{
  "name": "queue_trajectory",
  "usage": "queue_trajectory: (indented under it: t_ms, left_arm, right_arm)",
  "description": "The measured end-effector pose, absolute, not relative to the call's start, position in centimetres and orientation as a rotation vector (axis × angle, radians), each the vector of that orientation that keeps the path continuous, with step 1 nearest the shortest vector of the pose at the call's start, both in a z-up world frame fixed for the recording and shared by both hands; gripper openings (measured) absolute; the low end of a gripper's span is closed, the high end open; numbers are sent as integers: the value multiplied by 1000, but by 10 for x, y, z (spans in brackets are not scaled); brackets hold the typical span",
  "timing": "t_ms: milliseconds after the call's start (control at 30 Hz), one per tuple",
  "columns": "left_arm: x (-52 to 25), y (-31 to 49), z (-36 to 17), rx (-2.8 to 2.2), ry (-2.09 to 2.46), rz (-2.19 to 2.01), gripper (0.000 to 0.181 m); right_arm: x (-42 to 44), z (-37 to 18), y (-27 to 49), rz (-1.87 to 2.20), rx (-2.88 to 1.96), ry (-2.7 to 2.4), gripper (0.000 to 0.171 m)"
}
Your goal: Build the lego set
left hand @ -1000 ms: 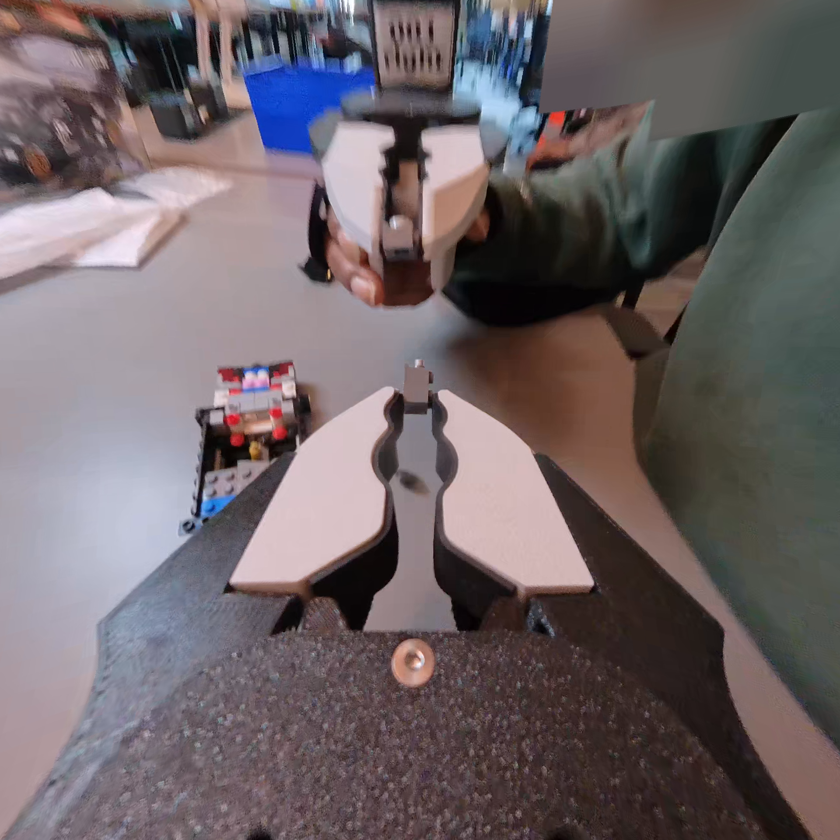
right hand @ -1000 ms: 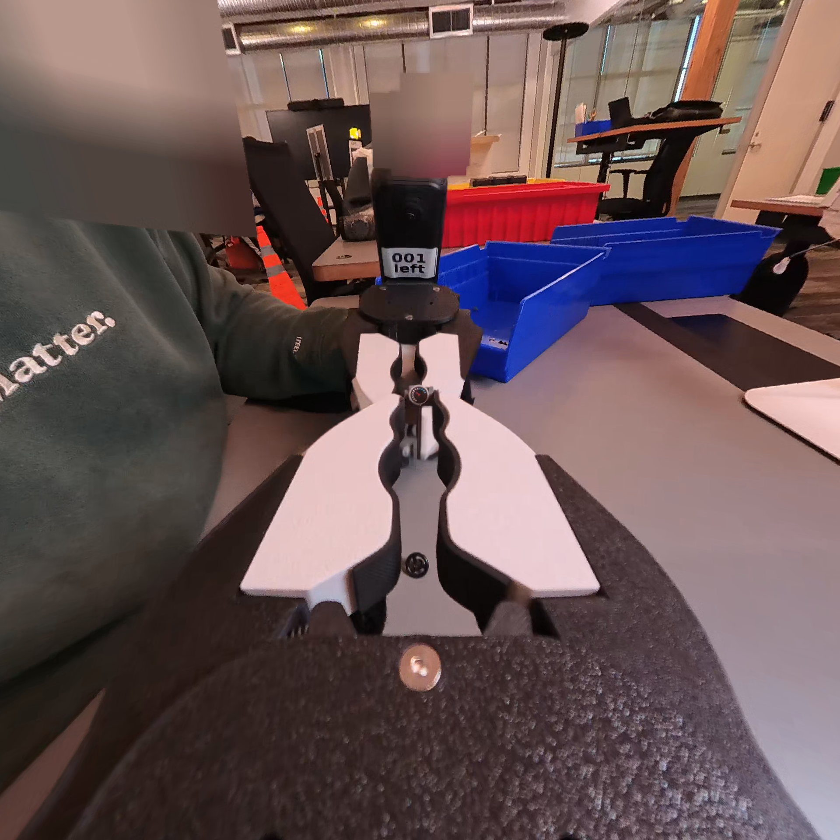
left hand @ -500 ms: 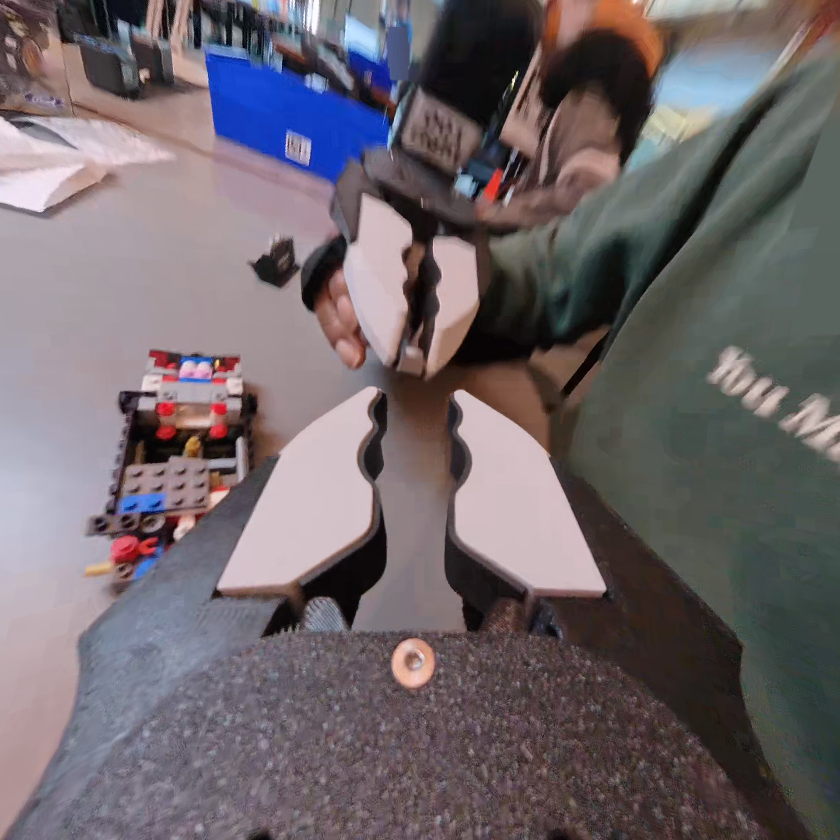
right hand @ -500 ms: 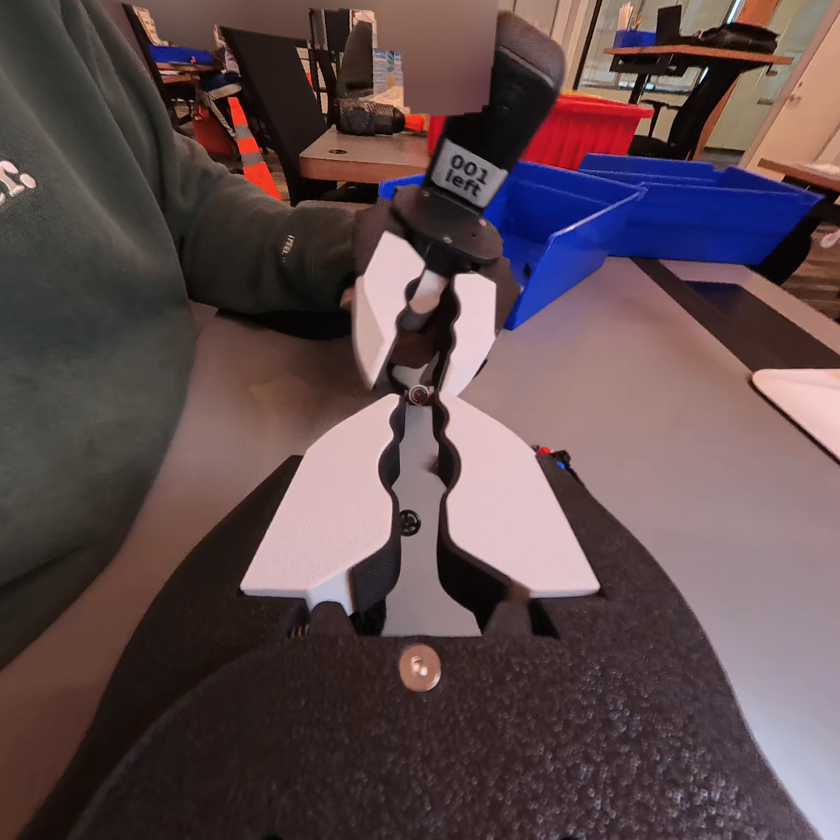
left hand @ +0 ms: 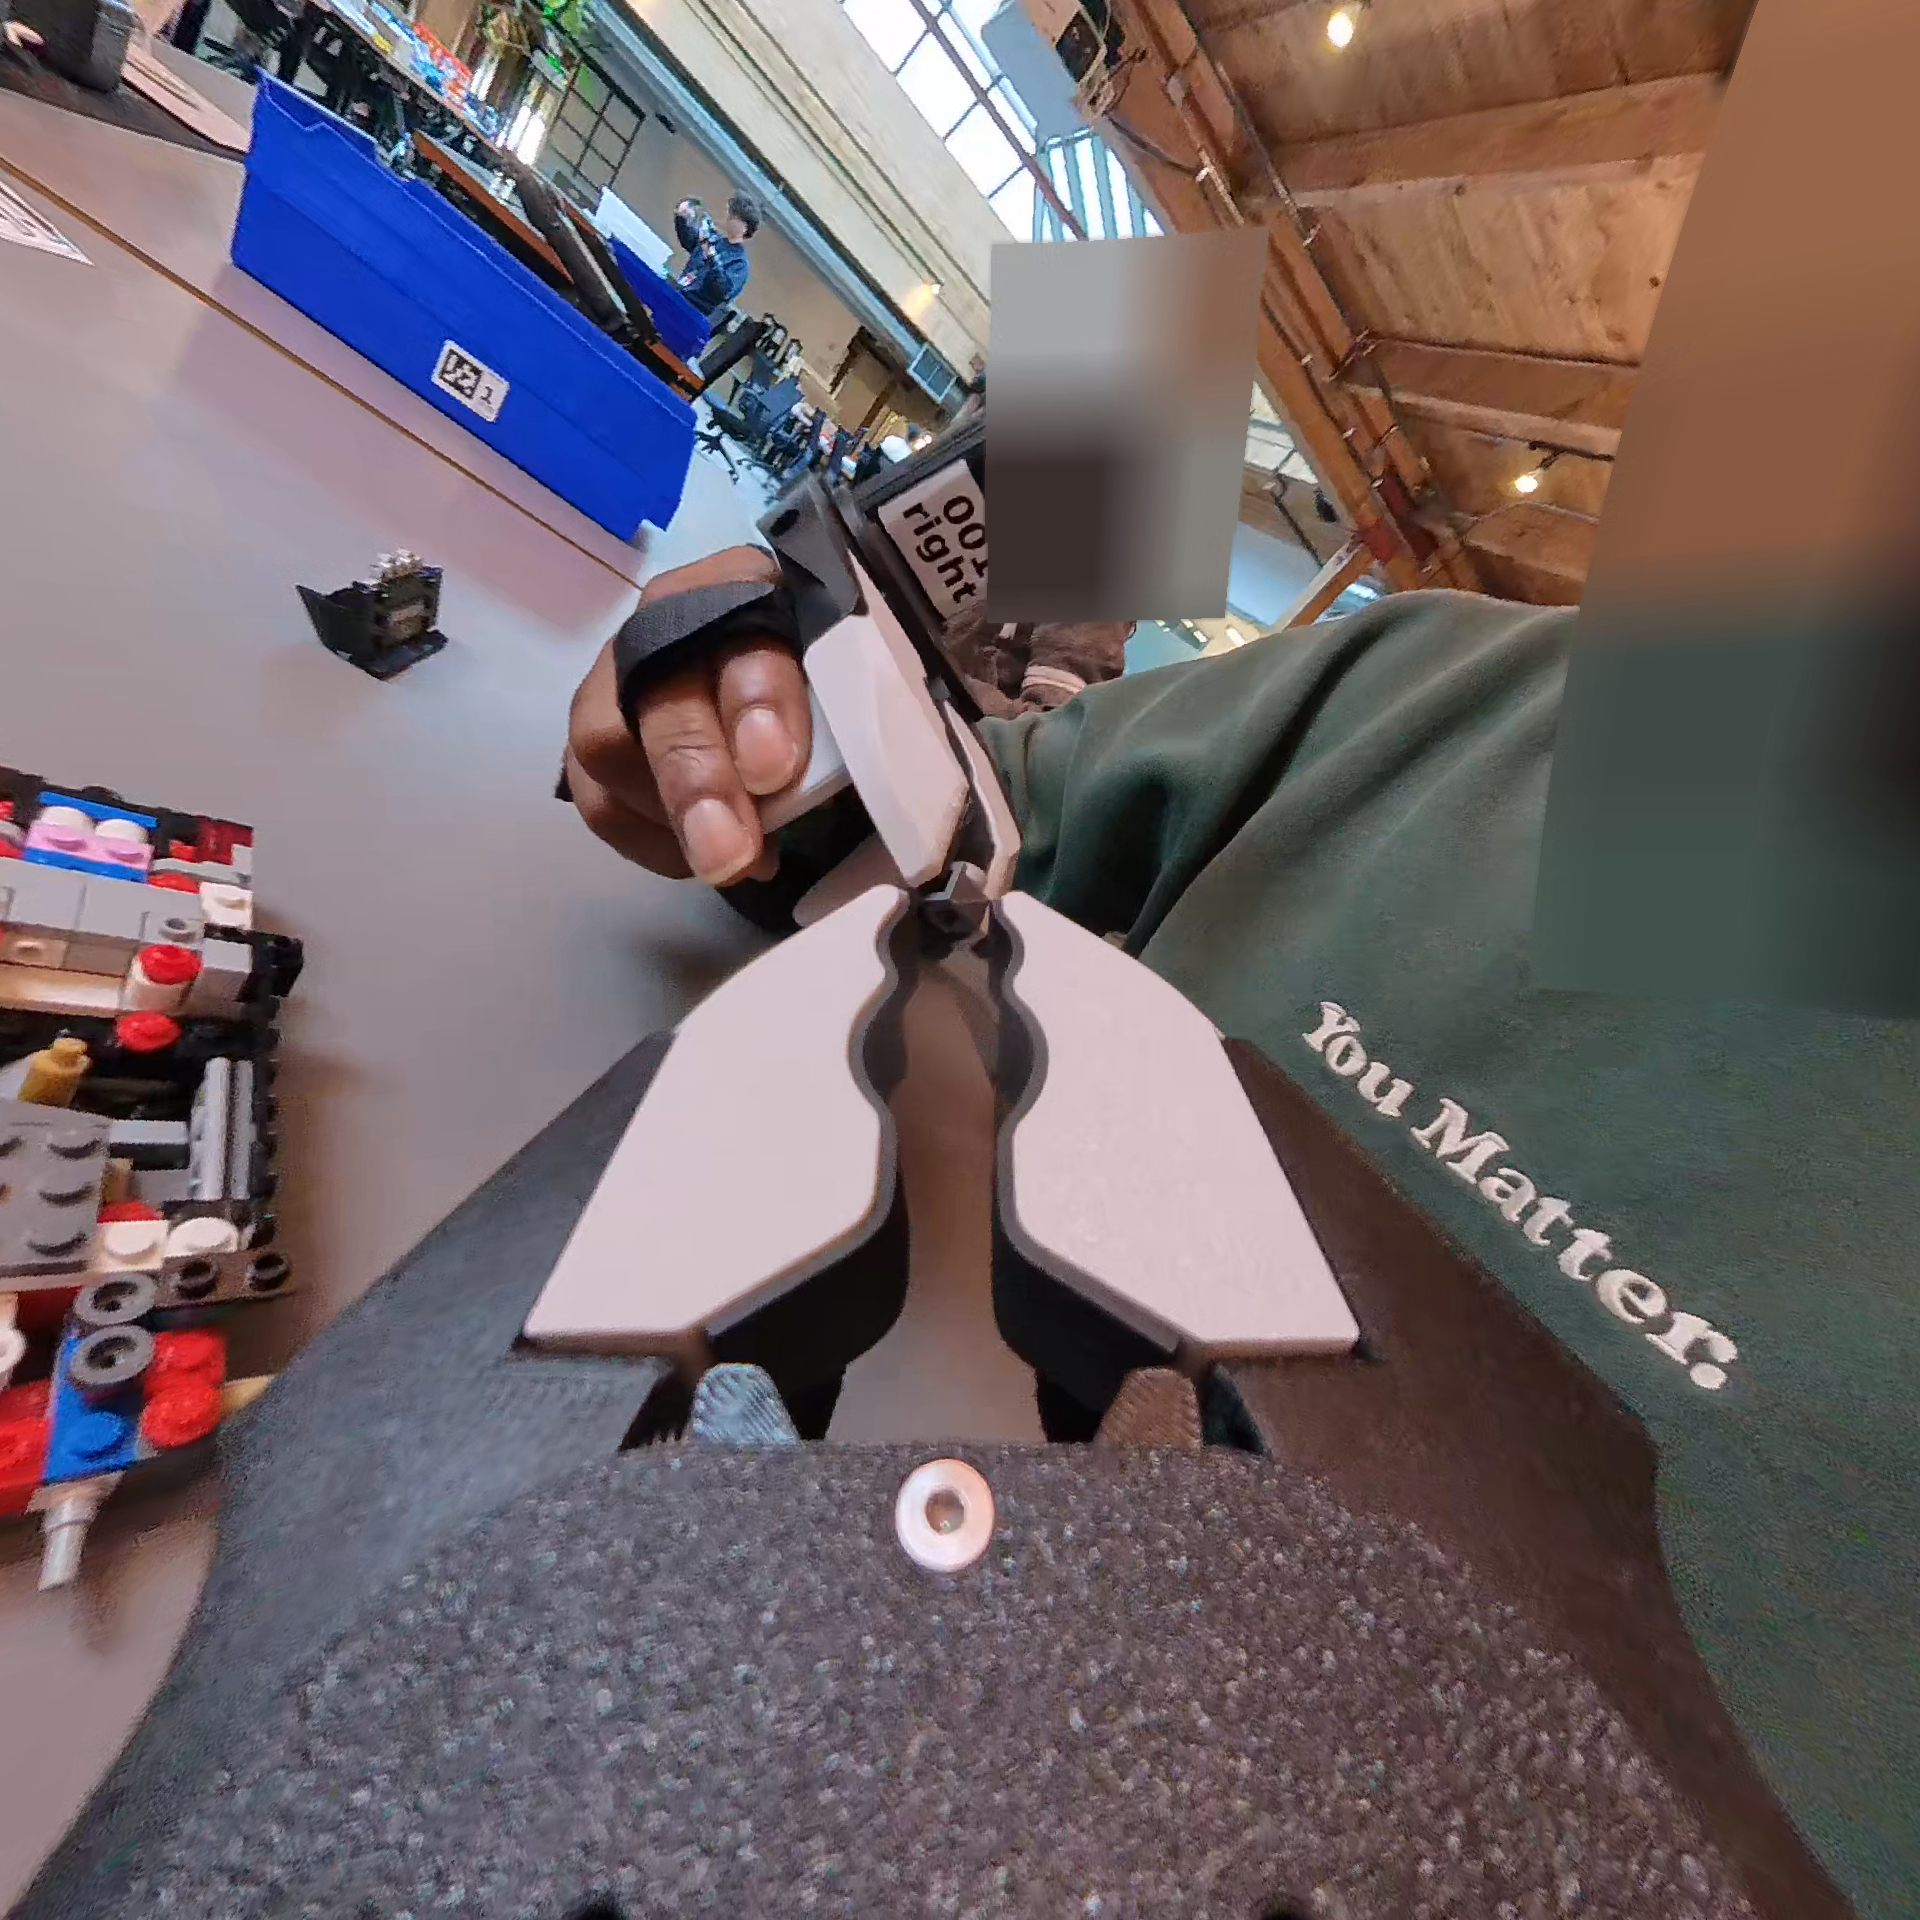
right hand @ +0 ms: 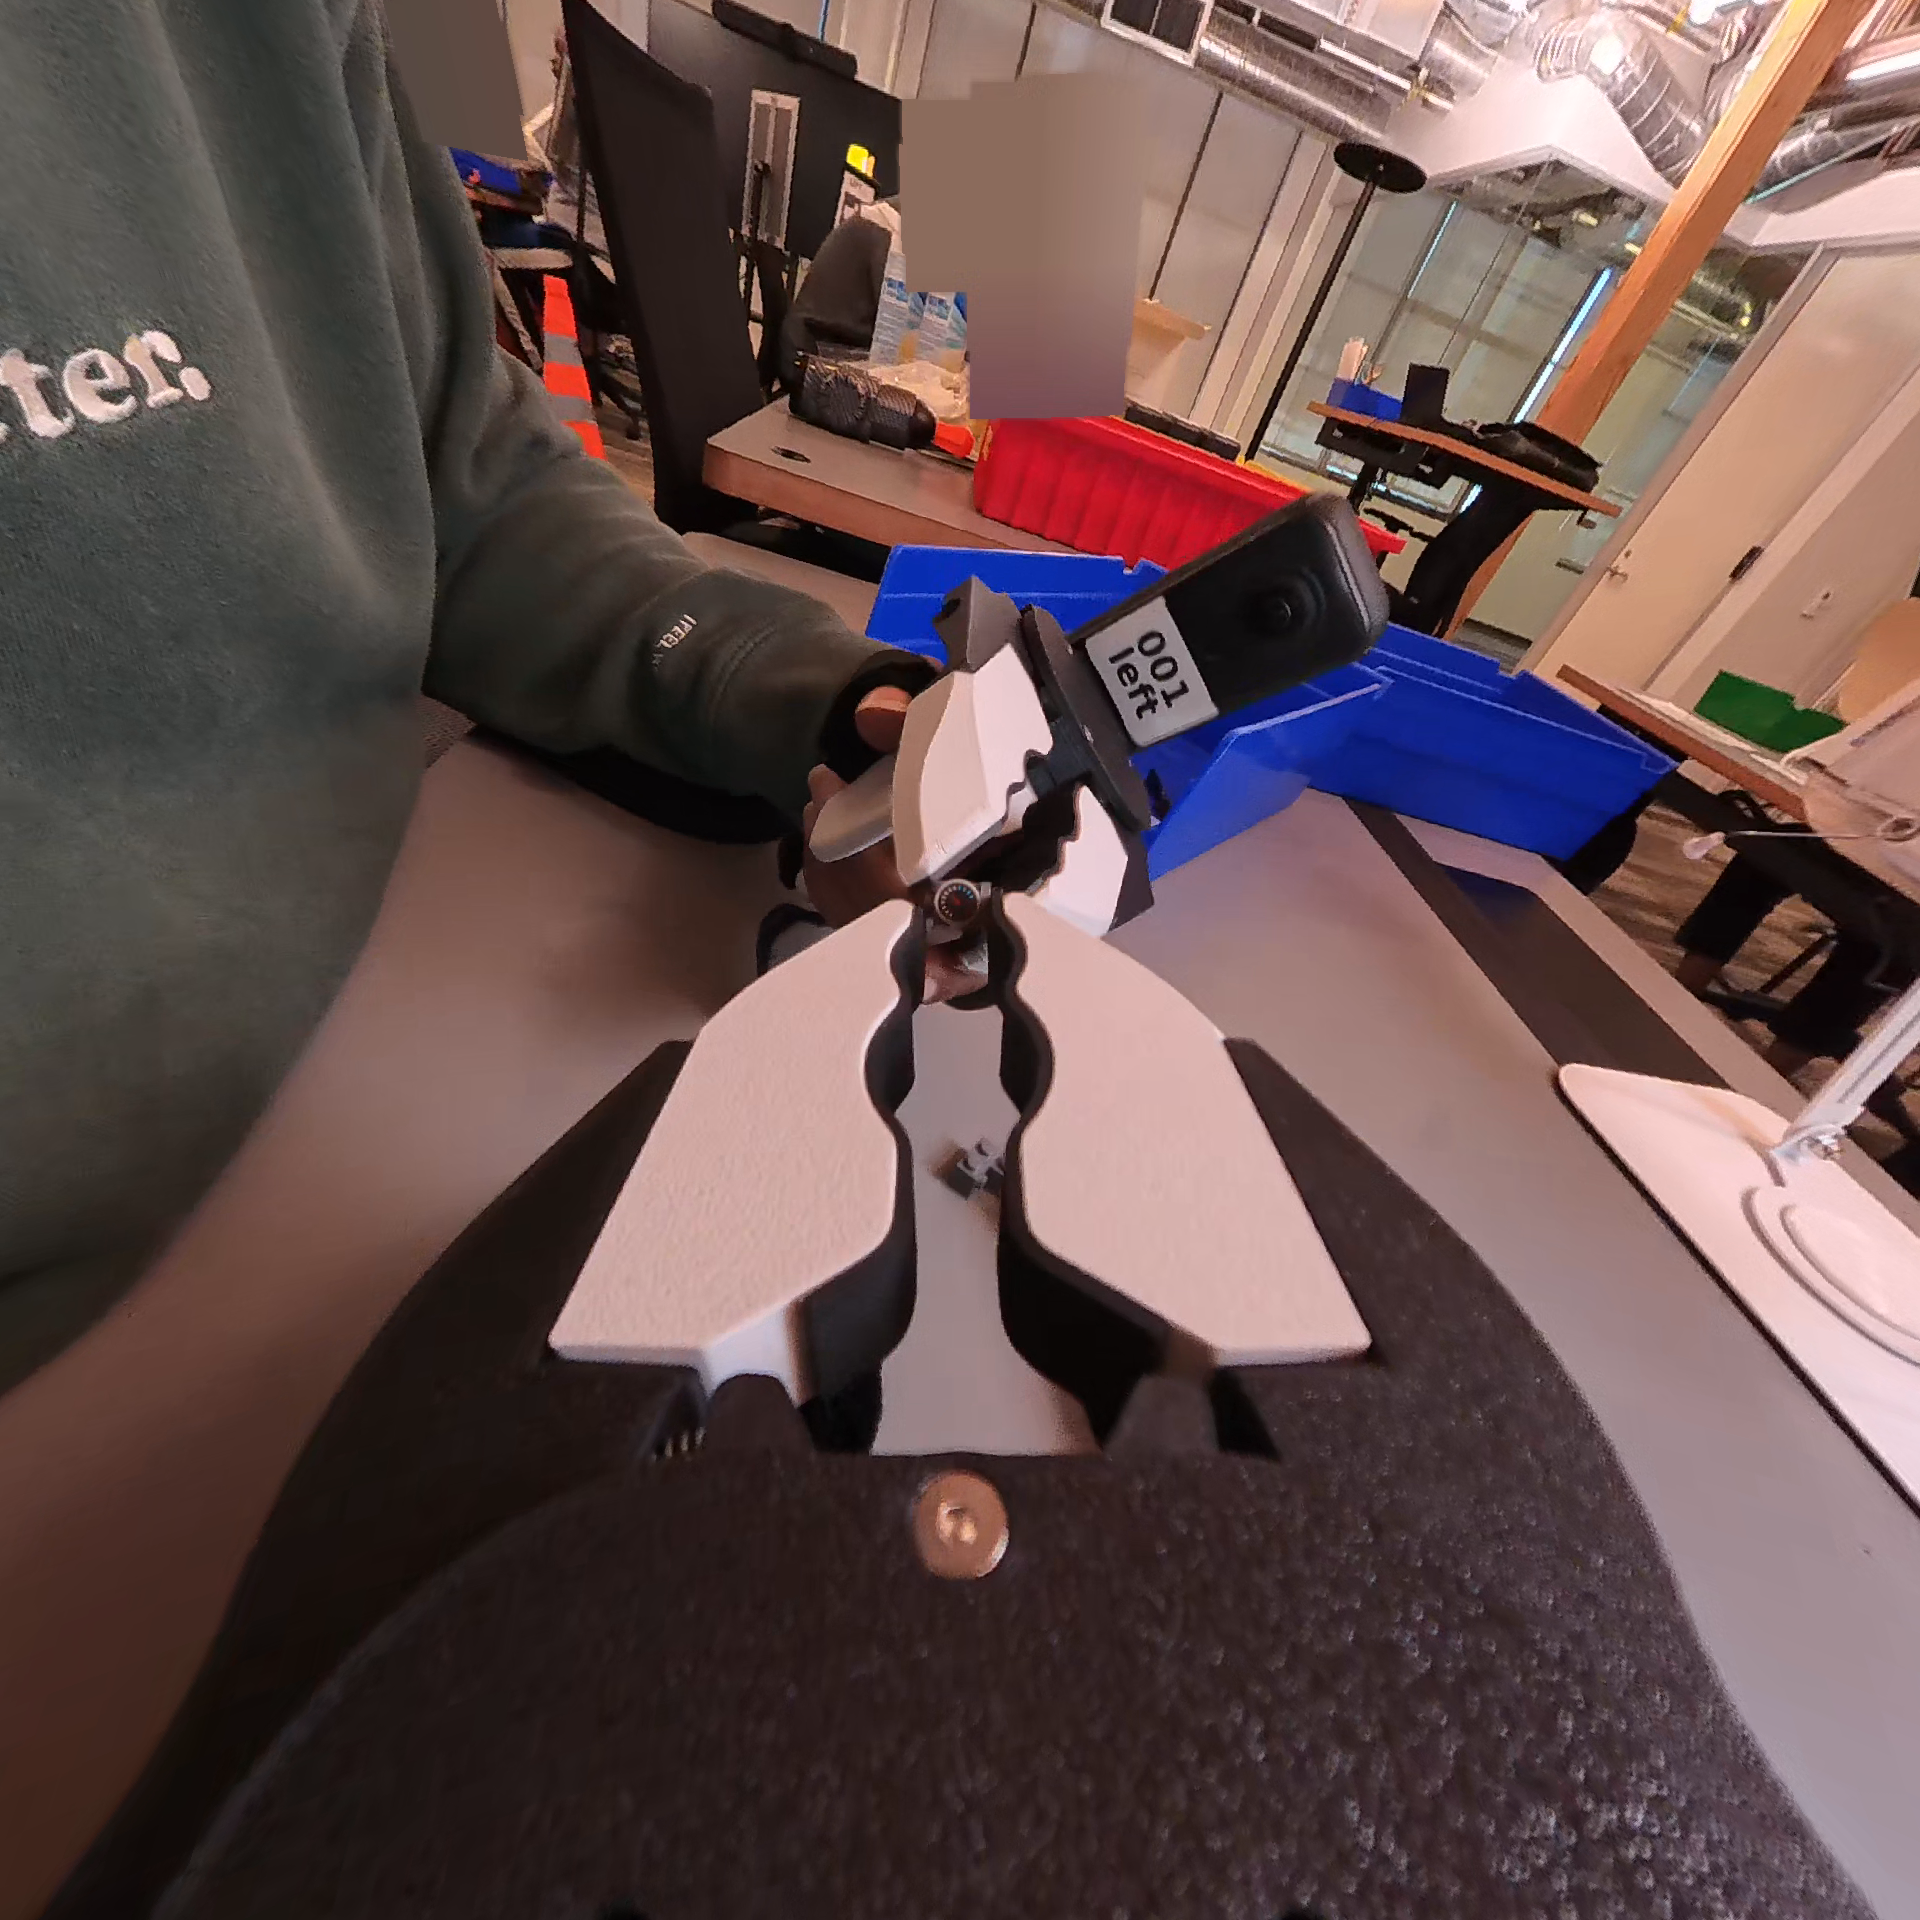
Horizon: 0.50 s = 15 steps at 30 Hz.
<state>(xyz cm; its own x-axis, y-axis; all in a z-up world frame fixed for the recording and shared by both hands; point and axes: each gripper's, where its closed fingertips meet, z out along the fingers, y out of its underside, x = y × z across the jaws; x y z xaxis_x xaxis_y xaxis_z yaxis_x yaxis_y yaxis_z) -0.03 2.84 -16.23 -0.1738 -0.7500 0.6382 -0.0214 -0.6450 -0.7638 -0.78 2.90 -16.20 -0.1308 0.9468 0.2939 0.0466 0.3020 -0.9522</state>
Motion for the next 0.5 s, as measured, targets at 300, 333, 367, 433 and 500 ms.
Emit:
queue_trajectory:
  t_ms: [300, 333, 367, 433, 500]
  left_arm:
    - [1, 31, -159, -1582, 806, -1954, 10]
    - [1, 33, -159, -1581, 810, -1919, 9]
    - [0, 35, -160, -1581, 822, -1867, 10]
    - [-1, 41, -162, -1567, 868, -1694, 9]
    - [-3, 46, -164, -1529, 955, -1462, 9]
  right_arm:
    - [-6, -161, 32, 990, -950, -1478, 11]
    - [-6, -161, 34, 999, -970, -1469, 11]
    - [-6, -161, 37, 1014, -996, -1456, 11]
    - [-6, -160, 42, 1090, -1071, -1415, 12]
    - [-4, -158, 46, 1222, -1161, -1368, 14]
